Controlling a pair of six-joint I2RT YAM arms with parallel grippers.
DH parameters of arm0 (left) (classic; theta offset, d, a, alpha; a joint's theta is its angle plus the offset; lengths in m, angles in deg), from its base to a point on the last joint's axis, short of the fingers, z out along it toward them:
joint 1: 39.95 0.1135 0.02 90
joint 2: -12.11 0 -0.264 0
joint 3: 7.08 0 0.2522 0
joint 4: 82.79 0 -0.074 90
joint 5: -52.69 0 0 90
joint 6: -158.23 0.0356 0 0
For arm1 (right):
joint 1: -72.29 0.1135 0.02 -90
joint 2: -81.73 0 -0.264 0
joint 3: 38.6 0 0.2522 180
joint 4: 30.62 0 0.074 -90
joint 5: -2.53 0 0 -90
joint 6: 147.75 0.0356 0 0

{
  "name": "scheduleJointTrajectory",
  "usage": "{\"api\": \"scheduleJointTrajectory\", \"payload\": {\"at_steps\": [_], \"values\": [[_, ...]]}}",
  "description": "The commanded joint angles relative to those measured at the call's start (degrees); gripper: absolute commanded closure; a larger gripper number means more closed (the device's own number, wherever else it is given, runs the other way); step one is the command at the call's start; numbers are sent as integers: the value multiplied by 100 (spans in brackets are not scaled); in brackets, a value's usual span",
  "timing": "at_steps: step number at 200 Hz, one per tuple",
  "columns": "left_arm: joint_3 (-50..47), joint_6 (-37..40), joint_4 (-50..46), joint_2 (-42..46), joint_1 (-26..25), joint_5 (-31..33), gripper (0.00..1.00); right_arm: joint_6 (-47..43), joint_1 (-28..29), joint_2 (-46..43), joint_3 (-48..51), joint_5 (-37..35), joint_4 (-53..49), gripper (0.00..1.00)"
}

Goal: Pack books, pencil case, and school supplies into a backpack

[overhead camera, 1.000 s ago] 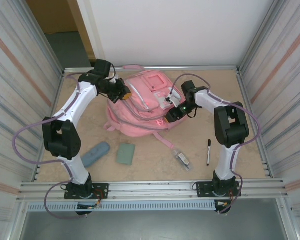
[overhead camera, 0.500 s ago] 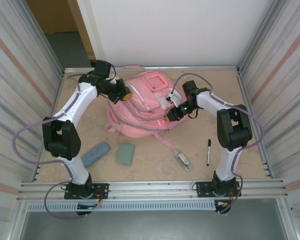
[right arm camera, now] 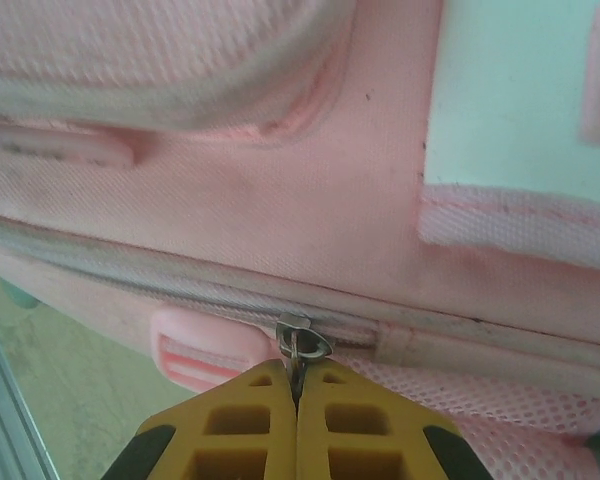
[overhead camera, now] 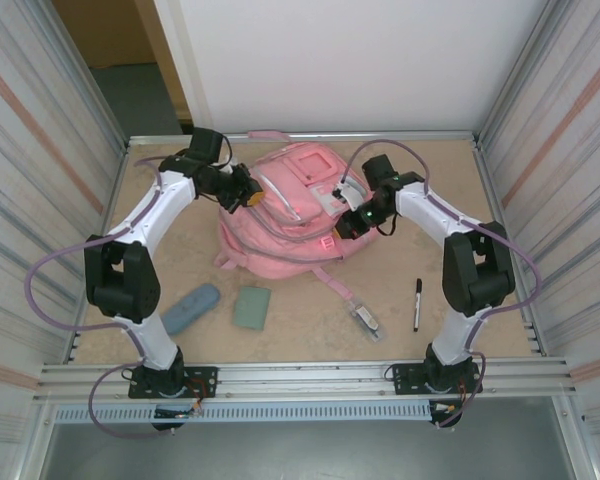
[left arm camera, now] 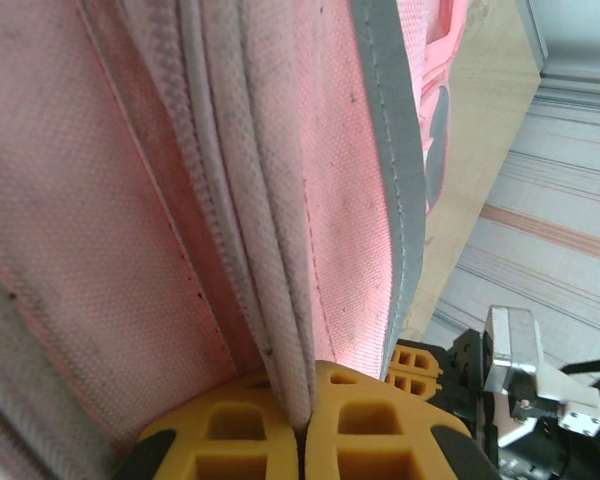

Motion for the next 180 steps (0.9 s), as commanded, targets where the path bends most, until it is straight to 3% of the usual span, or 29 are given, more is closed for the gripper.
{"api": "scheduleJointTrajectory", "payload": {"at_steps": [1, 39, 75, 99, 161, 180], "values": [[-328, -493, 804, 427, -138, -224, 100, 540, 376, 48, -669, -532, -904, 100], [-849, -1029, 1516, 503, -266, -115, 100, 517, 551, 366, -1048, 315, -1481, 100], [-1233, -1248, 1823, 481, -307, 80, 100, 556, 747, 405, -1022, 1055, -1428, 99], [-1500, -1386, 2103, 428, -412, 225, 100, 1518, 919, 647, -1121, 473, -1069, 97], [-1719, -1633, 2704, -114, -622, 323, 100, 3943, 1287, 581, -629, 140, 835, 92], [-1613, -1598, 2749, -294, -675, 350, 100, 4281, 1479, 579, -635, 63, 1099, 90]]}}
